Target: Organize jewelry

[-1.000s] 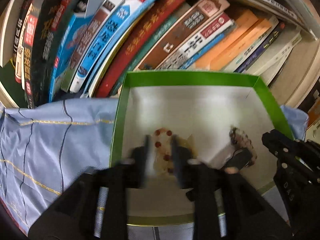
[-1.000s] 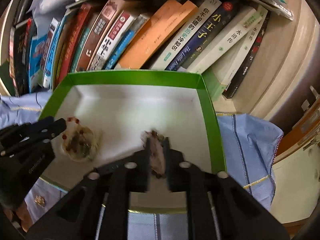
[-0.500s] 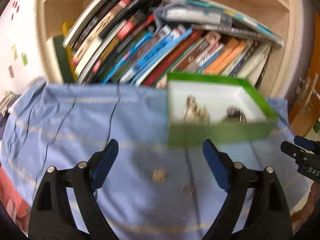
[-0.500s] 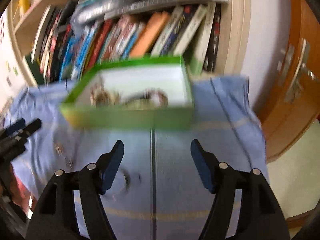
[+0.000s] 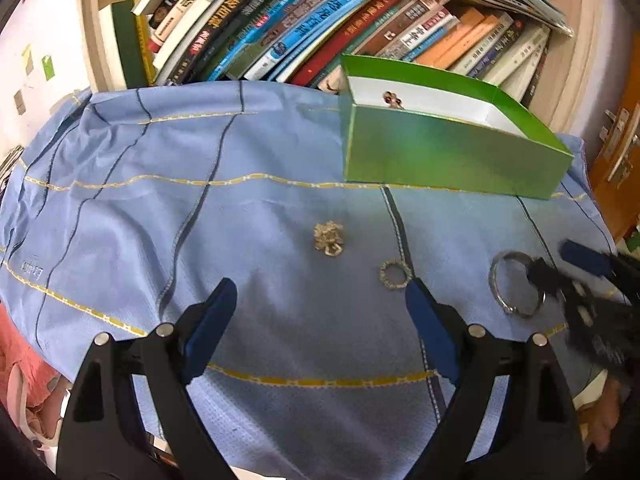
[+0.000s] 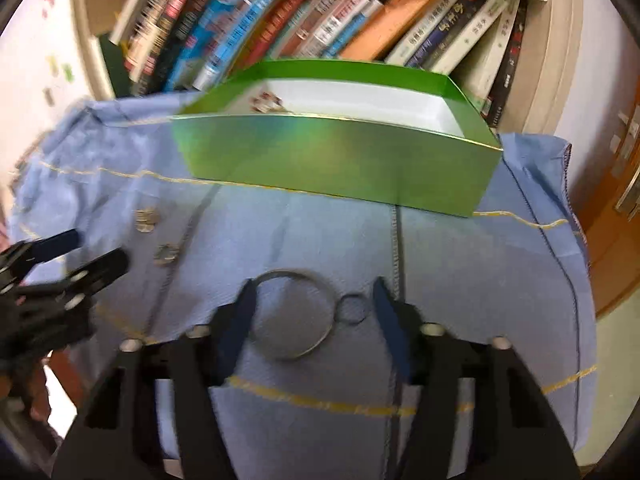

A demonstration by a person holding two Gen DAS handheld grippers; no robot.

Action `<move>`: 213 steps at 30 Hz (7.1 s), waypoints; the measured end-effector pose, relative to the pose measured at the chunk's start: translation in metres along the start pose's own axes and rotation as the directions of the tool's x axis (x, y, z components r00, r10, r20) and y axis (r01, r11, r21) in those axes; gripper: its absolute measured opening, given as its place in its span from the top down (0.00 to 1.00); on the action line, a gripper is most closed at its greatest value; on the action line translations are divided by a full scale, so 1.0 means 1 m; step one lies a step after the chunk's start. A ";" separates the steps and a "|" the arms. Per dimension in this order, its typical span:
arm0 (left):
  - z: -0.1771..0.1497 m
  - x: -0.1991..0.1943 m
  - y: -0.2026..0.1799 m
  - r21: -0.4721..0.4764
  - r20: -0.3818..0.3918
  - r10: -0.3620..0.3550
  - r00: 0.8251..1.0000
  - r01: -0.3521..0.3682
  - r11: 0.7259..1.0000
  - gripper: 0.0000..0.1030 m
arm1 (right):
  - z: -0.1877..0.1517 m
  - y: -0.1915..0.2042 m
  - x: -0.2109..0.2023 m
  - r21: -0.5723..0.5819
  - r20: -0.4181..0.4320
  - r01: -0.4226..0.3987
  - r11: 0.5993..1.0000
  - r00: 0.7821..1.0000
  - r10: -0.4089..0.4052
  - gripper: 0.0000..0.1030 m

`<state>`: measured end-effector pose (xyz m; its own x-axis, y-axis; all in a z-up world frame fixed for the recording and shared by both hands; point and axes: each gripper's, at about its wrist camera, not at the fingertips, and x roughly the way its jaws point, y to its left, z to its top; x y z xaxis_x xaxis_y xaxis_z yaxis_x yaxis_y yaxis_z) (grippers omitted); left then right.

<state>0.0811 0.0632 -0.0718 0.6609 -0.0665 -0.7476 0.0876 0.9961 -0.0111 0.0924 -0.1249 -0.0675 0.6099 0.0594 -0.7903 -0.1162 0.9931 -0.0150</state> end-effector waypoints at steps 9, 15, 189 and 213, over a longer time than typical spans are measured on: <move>0.007 0.015 0.001 -0.012 -0.026 -0.007 1.000 0.006 1.000 0.16 | 0.011 0.008 0.013 -0.070 -0.037 0.062 0.996 0.997 -0.065 0.83; 0.024 0.034 -0.003 -0.019 -0.035 -0.032 0.999 0.031 0.999 0.17 | 0.002 -0.006 0.008 0.000 -0.049 -0.016 1.000 0.999 0.016 0.89; 0.004 0.031 -0.048 0.077 -0.045 -0.060 0.997 0.063 0.995 0.34 | -0.029 -0.008 -0.001 -0.007 0.009 0.016 1.000 1.000 -0.016 0.80; -0.002 0.026 -0.090 0.113 -0.035 -0.085 0.996 0.088 0.990 0.40 | -0.047 -0.037 -0.015 0.118 0.025 0.089 0.989 0.995 -0.093 0.58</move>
<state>0.0891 -0.0280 -0.0913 0.6244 -0.1483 -0.7669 0.2288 0.9735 -0.0020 0.0510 -0.1673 -0.0835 0.6375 -0.0307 -0.7698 0.0319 0.9994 -0.0134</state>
